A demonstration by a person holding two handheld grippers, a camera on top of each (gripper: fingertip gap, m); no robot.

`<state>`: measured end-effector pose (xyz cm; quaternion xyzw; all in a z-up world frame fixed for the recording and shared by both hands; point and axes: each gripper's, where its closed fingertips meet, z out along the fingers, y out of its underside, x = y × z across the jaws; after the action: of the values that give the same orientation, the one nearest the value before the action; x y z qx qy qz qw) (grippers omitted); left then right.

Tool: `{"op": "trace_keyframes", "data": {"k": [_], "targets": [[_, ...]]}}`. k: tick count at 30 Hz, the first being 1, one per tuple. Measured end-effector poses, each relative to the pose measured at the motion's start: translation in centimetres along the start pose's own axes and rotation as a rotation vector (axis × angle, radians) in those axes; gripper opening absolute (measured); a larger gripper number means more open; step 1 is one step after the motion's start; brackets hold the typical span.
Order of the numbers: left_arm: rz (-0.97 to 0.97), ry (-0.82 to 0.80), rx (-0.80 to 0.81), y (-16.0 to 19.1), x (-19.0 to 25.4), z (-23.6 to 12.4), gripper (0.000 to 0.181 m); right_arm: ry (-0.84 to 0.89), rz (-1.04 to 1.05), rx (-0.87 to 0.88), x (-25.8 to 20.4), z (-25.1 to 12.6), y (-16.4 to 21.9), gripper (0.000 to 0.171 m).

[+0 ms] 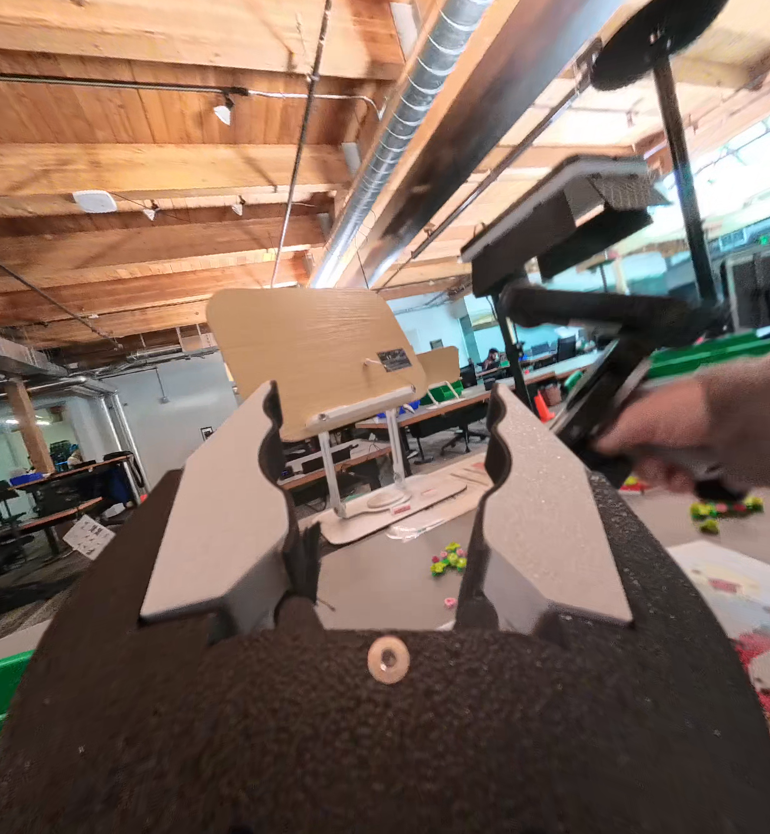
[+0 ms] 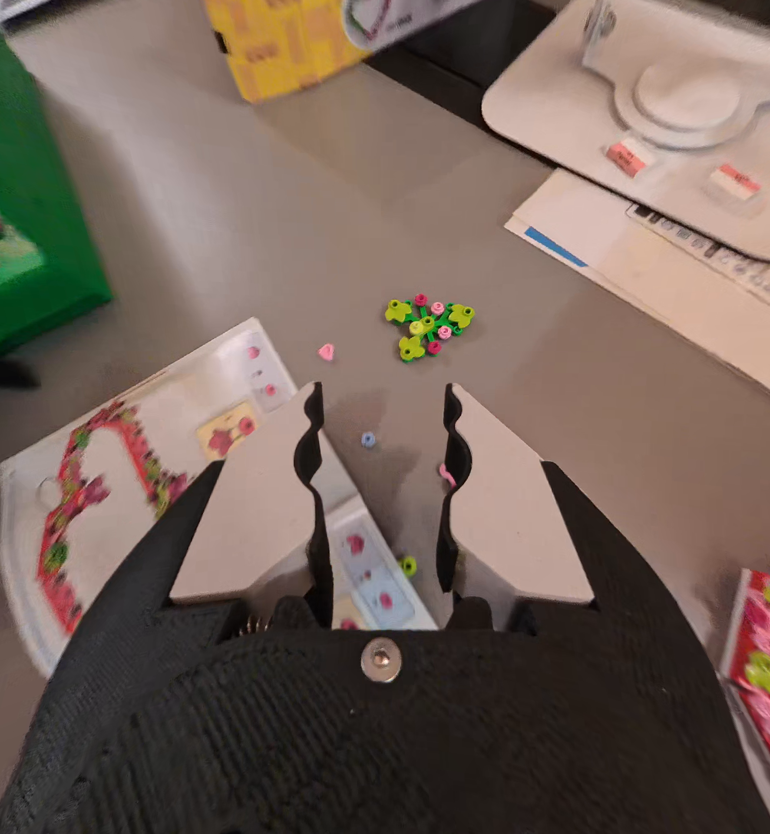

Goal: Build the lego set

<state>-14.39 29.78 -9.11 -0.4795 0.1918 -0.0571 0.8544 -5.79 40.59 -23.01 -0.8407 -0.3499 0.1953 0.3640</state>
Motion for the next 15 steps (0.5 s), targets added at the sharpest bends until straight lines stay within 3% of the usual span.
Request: {"op": "trace_keyframes", "data": {"k": [4,10,12,14,15], "targets": [[-0.011,-0.03,0.031,-0.7,-1.1,-0.4,0.088,0.048,0.047,-0.053,0.3,4.1,0.4,0.059],[-0.045,-0.033,0.016,-0.2,-1.3,-0.3,0.086,0.179,0.054,-0.04,2.1,6.8,0.2,0.058],[-0.052,-0.036,0.015,-0.2,-1.5,-0.3,0.086,0.189,0.066,-0.038,2.6,6.9,-0.1,0.051],[-0.052,-0.038,0.011,-0.1,-1.6,-0.3,0.085,0.176,0.05,-0.042,2.8,7.0,-0.2,0.029],[-0.058,-0.041,0.008,0.0,-1.7,-0.3,0.085,0.166,0.038,-0.044,2.8,7.0,-0.2,0.029]]}}
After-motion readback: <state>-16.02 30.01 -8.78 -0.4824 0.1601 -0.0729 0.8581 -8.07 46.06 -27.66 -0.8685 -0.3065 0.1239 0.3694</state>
